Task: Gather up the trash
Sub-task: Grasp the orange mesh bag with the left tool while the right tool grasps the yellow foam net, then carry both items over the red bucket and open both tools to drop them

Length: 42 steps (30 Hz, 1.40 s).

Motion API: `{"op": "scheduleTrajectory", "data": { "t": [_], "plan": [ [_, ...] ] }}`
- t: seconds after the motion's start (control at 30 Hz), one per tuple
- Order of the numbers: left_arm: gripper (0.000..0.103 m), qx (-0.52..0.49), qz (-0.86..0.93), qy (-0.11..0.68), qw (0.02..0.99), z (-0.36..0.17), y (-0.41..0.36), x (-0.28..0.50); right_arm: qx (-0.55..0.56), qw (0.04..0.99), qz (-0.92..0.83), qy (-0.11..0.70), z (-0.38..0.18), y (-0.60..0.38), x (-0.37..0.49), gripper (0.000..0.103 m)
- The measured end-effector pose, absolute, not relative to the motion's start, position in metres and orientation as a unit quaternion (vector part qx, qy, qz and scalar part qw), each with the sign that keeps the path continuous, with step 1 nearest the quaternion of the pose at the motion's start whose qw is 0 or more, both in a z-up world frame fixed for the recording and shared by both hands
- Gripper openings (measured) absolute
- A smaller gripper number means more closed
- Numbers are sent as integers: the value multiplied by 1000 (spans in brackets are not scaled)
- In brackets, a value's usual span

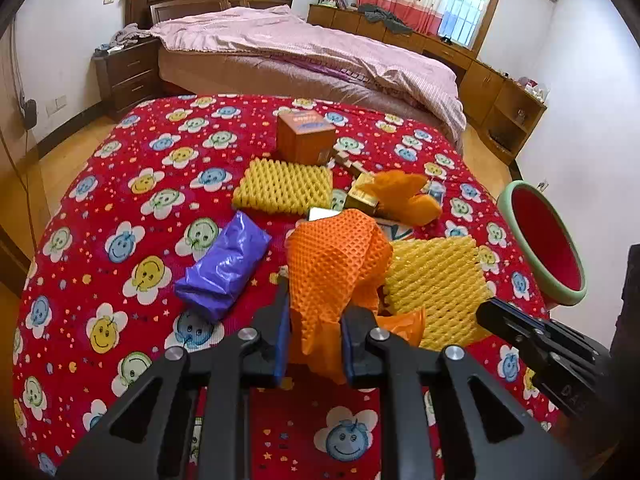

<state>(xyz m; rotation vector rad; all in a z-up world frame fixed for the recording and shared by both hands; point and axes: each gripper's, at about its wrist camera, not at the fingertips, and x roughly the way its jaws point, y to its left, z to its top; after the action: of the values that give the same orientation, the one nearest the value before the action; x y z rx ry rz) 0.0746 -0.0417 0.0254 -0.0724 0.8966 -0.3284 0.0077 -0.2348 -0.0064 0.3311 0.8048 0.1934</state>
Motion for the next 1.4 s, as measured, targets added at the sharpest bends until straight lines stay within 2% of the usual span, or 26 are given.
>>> {"op": "scheduleTrajectory", "data": {
  "t": [0.2,0.67,0.97,1.4],
  "plan": [
    [16,-40,-170,414,894,42,-44,69,155,917,94,355,18,-239,-6,9],
    [13,-23,-219,383,897,77,-84,69,148,945,43,288,61,-277,-33,9],
    [13,17,-268,362,893,93,-148,73,162,951,-15,264,69,-322,-44,9],
    [13,69,-339,361,866,78,-252,85,206,935,-124,259,50,-405,-62,9]
  ]
}}
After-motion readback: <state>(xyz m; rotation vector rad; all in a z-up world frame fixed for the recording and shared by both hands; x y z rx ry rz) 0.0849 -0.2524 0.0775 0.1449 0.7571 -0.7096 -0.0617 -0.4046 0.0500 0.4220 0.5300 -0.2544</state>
